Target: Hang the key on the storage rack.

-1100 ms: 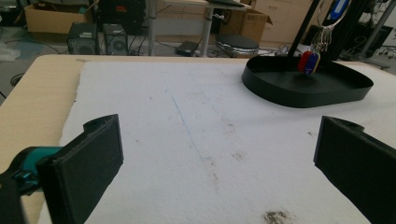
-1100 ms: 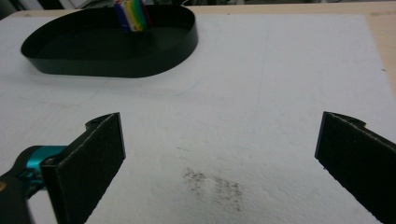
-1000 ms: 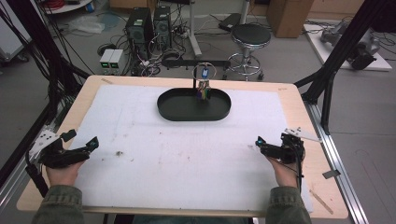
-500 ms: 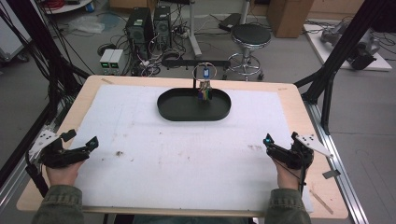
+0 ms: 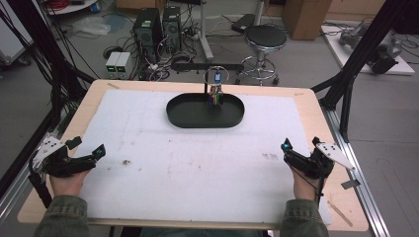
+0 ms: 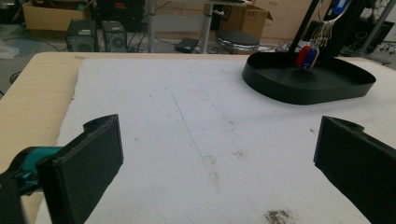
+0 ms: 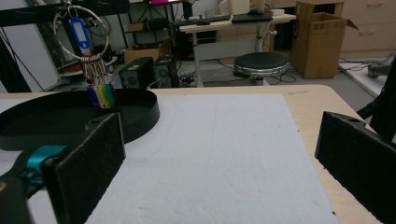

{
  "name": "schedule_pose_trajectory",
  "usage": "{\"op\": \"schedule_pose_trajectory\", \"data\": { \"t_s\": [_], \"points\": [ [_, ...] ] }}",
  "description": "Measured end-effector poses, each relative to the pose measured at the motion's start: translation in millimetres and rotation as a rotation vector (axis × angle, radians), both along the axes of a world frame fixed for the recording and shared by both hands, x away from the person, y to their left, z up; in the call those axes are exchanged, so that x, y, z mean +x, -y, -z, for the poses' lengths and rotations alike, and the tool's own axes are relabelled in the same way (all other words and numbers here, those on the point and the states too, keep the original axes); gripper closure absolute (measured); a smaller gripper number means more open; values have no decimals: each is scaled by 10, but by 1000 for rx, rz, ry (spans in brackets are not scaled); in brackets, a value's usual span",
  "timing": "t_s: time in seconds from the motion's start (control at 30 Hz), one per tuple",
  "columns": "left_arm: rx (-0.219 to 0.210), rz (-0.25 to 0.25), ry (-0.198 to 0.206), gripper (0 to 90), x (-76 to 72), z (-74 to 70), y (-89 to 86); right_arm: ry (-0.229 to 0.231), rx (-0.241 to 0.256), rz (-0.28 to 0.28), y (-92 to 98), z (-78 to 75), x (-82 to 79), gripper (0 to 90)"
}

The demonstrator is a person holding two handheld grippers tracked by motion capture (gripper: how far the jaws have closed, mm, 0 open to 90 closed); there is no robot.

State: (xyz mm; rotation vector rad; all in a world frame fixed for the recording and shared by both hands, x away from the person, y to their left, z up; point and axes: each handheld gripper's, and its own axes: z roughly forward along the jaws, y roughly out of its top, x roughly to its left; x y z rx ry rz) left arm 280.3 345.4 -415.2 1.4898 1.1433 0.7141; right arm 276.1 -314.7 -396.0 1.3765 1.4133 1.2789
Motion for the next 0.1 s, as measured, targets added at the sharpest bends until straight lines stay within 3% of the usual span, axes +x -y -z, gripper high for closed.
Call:
{"op": "schedule_pose_trajectory", "data": {
  "t_s": [0.1],
  "points": [
    [3, 3, -3, 18, 6, 1, 4, -8, -13, -16, -24, 5, 1, 6]
  ]
}}
